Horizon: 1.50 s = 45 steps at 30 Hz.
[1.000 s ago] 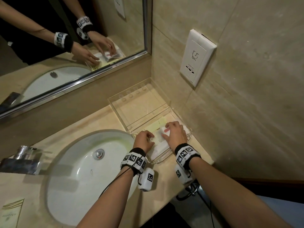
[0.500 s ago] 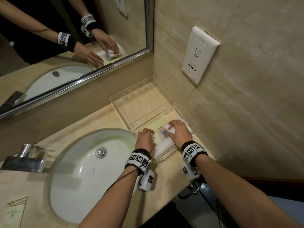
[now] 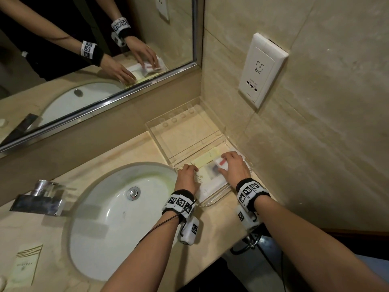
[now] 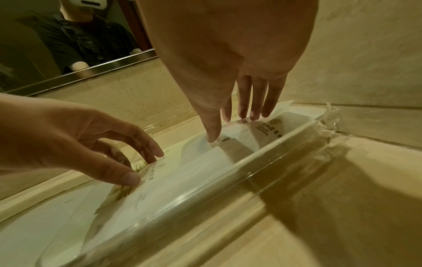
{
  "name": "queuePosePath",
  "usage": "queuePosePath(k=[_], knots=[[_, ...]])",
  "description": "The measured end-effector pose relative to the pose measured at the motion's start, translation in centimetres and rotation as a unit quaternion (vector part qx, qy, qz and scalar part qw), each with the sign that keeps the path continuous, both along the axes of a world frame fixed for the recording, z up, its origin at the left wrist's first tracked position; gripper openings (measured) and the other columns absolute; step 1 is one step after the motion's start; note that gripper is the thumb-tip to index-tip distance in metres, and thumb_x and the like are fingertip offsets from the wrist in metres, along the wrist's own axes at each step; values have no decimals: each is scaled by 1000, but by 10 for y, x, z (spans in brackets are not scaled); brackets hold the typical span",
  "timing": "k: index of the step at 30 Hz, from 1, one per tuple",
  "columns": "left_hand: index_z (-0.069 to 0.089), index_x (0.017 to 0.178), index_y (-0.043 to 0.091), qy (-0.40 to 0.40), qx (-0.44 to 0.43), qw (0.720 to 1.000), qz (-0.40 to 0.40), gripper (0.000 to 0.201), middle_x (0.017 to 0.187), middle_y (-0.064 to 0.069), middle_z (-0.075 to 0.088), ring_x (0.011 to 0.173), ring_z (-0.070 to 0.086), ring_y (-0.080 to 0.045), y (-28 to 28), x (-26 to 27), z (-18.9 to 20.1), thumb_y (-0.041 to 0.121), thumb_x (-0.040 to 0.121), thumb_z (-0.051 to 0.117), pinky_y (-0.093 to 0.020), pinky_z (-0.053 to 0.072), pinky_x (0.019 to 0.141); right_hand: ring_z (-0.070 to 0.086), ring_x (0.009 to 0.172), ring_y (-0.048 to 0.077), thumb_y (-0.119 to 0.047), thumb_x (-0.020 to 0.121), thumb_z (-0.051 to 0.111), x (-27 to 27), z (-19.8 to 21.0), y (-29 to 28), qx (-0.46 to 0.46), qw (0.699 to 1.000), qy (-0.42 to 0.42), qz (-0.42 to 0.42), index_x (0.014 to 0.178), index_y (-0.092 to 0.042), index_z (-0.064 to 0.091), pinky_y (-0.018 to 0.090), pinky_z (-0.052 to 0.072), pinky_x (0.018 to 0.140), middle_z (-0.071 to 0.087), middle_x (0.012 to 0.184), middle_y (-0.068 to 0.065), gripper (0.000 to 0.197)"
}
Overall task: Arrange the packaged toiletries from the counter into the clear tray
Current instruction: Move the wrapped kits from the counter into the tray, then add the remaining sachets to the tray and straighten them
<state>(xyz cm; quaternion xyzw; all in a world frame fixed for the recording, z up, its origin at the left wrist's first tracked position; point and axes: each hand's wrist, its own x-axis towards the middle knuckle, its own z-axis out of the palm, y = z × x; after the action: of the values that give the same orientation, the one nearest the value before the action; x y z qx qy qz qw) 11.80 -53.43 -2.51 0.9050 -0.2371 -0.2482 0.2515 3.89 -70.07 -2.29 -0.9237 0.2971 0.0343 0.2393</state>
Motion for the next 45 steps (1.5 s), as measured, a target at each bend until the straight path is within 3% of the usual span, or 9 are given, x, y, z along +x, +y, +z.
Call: queuePosePath(k=[4,7,10,15,26,30,35,40,45], knots=[[59,113,13,6,-30,999,19,43,121,-6,53,112,49,-25,10,6,5,4,73,75,-33,42,98,51,116,23,-23,86,71,1,9,3,1,999,-30,-14,122,-18,58,36,43,98,55,129,3,38],[62,104,12,11,-72,996,54,31,109,-8,59,91,57,-21,24,11,17,5,76,74,-34,51,85,56,108,25,-24,88,67,7,20,10,19,997,-69,-18,117,-18,59,40,48,94,57,124,4,31],[65,98,12,37,-116,987,104,21,93,-3,63,73,56,-13,47,15,32,7,79,73,-16,45,65,59,100,23,-21,89,65,19,33,30,68,990,-126,0,112,-16,60,39,51,90,59,117,4,24],[68,95,11,51,-158,957,237,15,81,-1,66,61,52,-7,112,9,53,5,82,66,-4,42,56,62,85,13,-15,89,64,47,53,92,150,965,-202,77,104,-14,63,30,52,78,66,100,0,15],[69,87,14,16,-119,851,511,8,78,1,68,63,57,-9,307,-61,61,10,81,66,-14,44,59,64,76,9,-18,91,62,70,52,278,279,903,-138,297,98,-19,64,27,54,71,69,84,-4,8],[69,90,14,24,-99,809,578,11,83,0,68,65,56,-10,372,-89,54,9,83,61,-14,44,60,62,71,7,-15,90,62,63,53,338,288,884,-84,359,97,-20,64,13,45,67,67,79,-6,8],[67,87,17,44,-102,756,646,14,81,3,66,75,61,-15,445,-108,41,6,82,59,-25,50,70,62,69,9,-18,90,62,62,44,411,272,868,-39,413,95,-18,64,20,48,65,68,82,-5,6],[65,91,19,19,-62,765,640,20,97,-3,65,90,62,-19,511,-111,23,9,75,73,-29,49,83,64,75,12,-18,90,65,72,34,484,243,861,0,446,99,-13,64,24,50,71,68,90,-2,10],[63,106,14,-8,-38,761,648,36,119,-8,54,108,56,-28,556,-103,8,10,74,77,-40,48,95,59,99,19,-23,85,74,96,12,545,185,889,40,416,119,-12,57,28,48,87,58,121,6,40]])
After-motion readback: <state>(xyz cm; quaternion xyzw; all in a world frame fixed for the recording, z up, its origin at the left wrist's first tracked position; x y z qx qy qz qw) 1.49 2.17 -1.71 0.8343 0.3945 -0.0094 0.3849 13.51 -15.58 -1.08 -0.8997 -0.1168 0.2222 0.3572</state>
